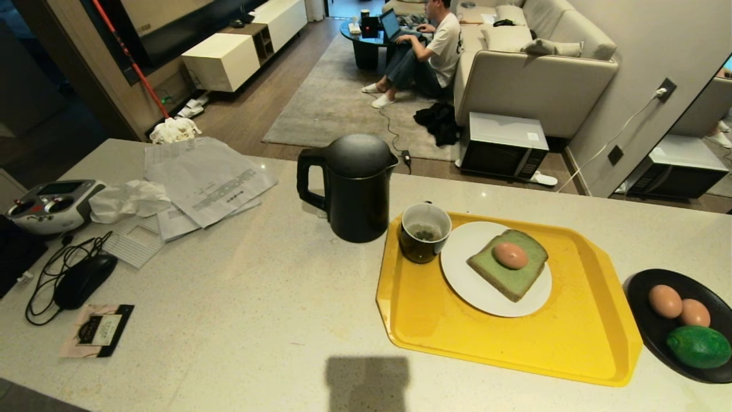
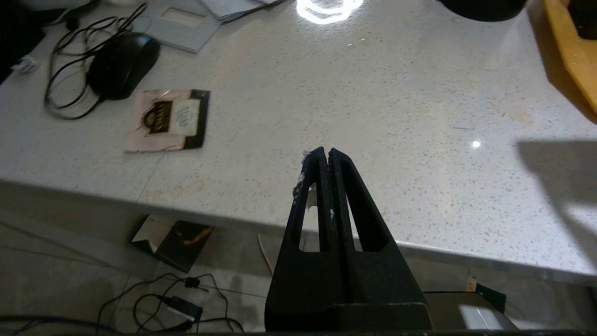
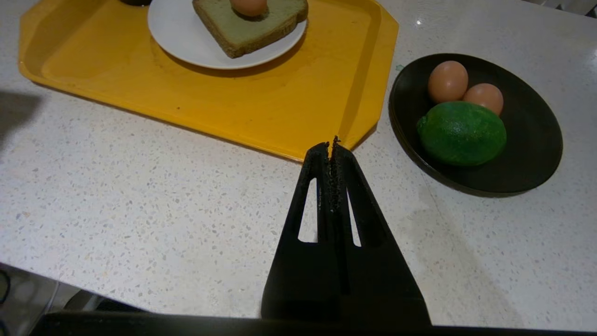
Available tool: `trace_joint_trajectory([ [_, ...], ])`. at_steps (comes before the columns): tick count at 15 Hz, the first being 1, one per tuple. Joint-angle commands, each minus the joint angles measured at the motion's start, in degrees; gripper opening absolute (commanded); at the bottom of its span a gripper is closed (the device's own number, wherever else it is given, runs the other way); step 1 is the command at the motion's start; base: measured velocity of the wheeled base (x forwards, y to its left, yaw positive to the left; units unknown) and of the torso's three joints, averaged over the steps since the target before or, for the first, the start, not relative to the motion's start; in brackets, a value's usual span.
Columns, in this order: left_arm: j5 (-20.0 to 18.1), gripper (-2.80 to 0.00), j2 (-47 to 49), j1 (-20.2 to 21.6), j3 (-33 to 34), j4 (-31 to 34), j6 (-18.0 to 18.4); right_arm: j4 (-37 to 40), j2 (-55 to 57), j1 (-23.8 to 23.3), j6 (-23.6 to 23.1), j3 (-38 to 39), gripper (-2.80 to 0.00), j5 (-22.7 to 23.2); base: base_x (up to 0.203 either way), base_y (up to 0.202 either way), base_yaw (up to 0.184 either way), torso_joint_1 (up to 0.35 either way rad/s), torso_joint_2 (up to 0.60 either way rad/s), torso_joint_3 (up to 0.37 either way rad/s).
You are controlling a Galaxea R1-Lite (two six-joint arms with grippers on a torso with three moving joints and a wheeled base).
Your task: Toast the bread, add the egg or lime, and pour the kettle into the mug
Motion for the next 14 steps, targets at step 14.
trace_joint_trajectory([
  [14,0.02,-2.8,0.07,-0.07,0.0,-0.02,-0.01,0.0,0.05,0.0,0.03,-0.02,-2.8,0.11,0.001,0.002,-0.044,0.001,0.0,0.001],
])
